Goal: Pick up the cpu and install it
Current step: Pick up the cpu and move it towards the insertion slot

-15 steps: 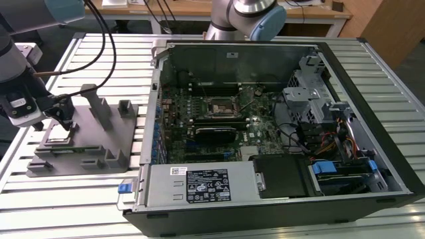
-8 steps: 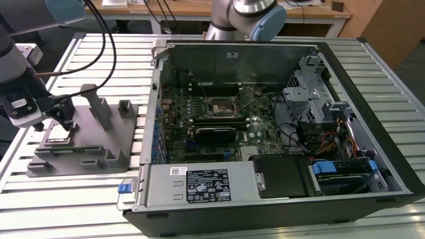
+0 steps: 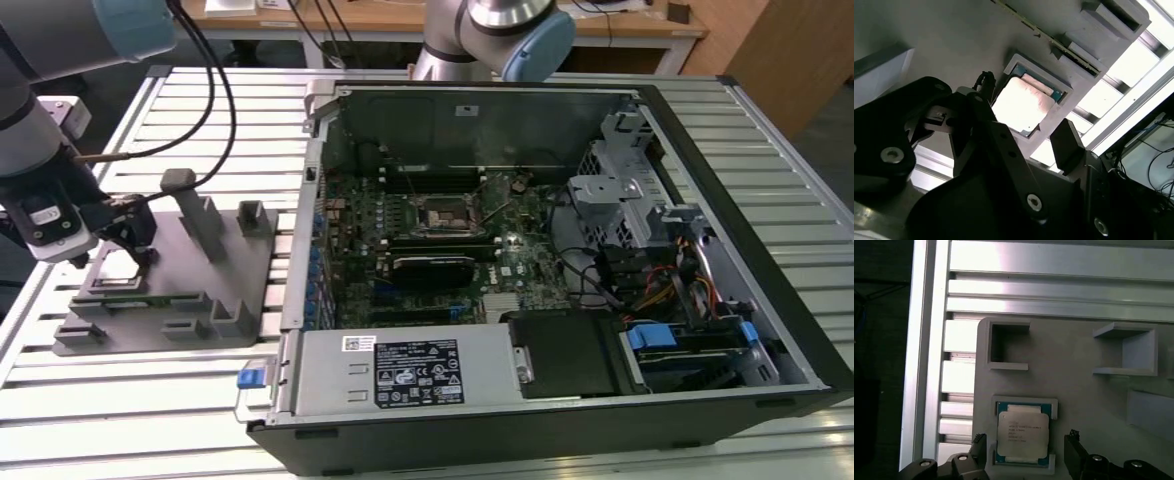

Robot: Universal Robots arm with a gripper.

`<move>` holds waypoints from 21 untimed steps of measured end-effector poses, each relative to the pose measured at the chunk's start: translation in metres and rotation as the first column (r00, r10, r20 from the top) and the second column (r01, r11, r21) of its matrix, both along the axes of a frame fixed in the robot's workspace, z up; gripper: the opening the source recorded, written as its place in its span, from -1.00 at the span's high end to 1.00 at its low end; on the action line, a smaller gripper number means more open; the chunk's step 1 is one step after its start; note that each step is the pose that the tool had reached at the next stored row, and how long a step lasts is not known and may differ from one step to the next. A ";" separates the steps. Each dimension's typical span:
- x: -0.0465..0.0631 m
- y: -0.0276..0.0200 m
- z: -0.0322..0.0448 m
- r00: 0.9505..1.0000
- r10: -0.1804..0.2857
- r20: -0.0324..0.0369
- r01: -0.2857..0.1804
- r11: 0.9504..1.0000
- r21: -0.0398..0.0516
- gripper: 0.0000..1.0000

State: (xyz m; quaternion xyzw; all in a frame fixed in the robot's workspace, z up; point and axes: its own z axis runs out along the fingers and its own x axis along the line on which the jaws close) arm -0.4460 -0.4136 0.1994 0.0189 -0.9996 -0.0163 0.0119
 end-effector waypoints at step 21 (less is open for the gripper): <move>0.000 0.0036 -0.0163 1.000 0.000 0.000 0.000 1.000 0.003 -0.15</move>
